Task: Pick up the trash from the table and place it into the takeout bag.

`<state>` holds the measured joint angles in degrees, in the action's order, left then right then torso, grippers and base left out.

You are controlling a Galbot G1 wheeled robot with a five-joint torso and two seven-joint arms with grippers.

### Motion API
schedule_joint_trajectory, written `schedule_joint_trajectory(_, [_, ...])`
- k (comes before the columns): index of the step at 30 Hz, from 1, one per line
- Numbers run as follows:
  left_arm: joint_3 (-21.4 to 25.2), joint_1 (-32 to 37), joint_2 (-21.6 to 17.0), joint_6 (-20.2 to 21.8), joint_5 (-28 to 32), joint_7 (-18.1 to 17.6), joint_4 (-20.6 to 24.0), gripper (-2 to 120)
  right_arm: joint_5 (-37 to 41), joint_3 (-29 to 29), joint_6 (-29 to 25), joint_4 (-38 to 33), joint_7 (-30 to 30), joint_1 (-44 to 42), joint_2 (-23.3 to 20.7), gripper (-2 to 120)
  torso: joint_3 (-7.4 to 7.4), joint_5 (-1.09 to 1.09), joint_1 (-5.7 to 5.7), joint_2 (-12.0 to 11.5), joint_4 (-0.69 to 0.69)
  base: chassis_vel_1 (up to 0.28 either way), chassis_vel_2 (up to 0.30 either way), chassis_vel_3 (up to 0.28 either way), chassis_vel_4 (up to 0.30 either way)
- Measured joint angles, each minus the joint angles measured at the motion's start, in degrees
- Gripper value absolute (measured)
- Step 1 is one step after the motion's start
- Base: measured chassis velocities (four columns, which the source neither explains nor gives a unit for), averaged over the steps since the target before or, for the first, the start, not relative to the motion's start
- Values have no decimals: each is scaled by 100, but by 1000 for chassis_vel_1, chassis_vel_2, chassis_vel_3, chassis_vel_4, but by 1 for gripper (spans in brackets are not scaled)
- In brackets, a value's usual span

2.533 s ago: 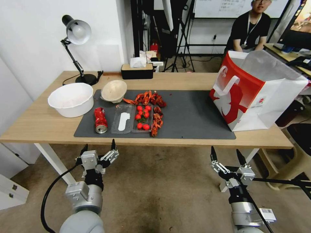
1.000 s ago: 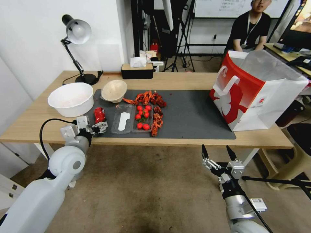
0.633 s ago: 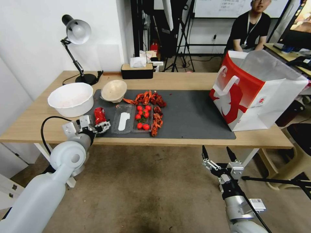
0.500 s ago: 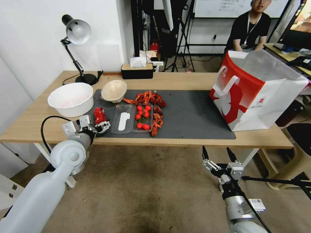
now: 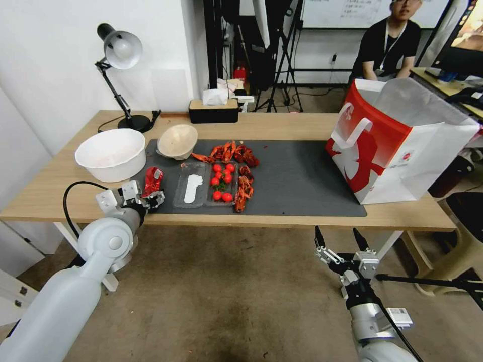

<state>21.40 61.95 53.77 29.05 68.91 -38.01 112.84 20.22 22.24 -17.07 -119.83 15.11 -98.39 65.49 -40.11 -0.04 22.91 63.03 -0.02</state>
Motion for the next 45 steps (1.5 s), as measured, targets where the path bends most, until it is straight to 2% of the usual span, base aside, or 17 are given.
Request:
schedule_joint_trajectory(4, [84,44,-54,-165,-95,145,171,51,-1,0,0,0,6,13,0,100,0,4,0,0,0,0,0,0,0])
schedule_joint_trajectory(6, [146,75,-114,-339,-154,335,315,51,-1,1,0,-2,10,20,-2,100,-1,3,0,0,2,0,0,0,0])
schedule_joint_trajectory(10, [199,83,-172,-429,-182,476,445,51,-1,2,0,-3,12,23,-2,100,0,4,0,-1,1,0,0,0,0])
schedule_joint_trajectory(13, [227,1,-302,-566,-199,743,714,51,-17,2,0,-3,14,21,8,100,0,4,0,0,2,0,0,0,0])
schedule_joint_trajectory(18, [203,-90,-355,-651,-202,890,819,51,-29,2,0,-4,15,17,21,100,0,6,0,0,2,0,0,0,0])
schedule_joint_trajectory(21, [40,-408,-433,-768,-218,1172,944,51,-74,-1,0,-20,18,4,55,100,0,4,0,-1,1,0,0,0,0])
schedule_joint_trajectory(28, [-205,-941,-506,-847,-158,1494,941,51,-115,-8,7,-62,26,-22,89,100,0,3,0,-1,1,0,0,0,0])
schedule_joint_trajectory(29, [-289,-1128,-540,-917,-118,1677,895,51,-134,-8,11,-72,28,-30,99,100,0,5,1,-1,1,0,0,0,0])
schedule_joint_trajectory(31, [-729,-1763,-717,-1276,-18,2280,623,51,-218,-3,18,-89,35,-62,130,100,0,5,1,-2,1,0,0,0,0])
schedule_joint_trajectory(32, [-729,-1763,-717,-1276,-18,2280,623,51,-218,-3,18,-89,35,-62,130,100,0,5,1,-2,1,0,0,0,0])
schedule_joint_trajectory(35, [-1328,-2508,-759,-1579,151,2758,343,51,-330,-12,44,-110,45,-76,204,100,0,5,1,-2,3,0,0,0,0])
schedule_joint_trajectory(36, [-1328,-2508,-759,-1579,151,2758,343,51,-330,-12,44,-110,45,-76,204,100,0,5,1,-2,3,0,0,0,0])
schedule_joint_trajectory(39, [-2025,-3387,-404,-1621,230,2831,129,51,-466,-27,83,-100,53,-42,233,100,0,5,1,-1,1,0,0,0,0])
schedule_joint_trajectory(40, [-2025,-3387,-404,-1621,230,2831,129,51,-466,-27,83,-100,53,-42,233,100,0,5,1,-1,1,0,0,0,0])
schedule_joint_trajectory(43, [-2737,-4126,93,-1644,194,2922,-190,51,-556,-29,116,-100,59,-31,271,100,0,6,1,-2,1,0,0,0,0])
schedule_joint_trajectory(44, [-2737,-4126,93,-1644,194,2922,-190,51,-556,-29,116,-100,59,-31,271,100,0,6,1,-2,1,0,0,0,0])
schedule_joint_trajectory(45, [-2922,-4336,266,-1645,106,3004,-342,51,-584,-27,117,-101,59,-37,294,100,0,6,1,-2,1,0,0,0,0])
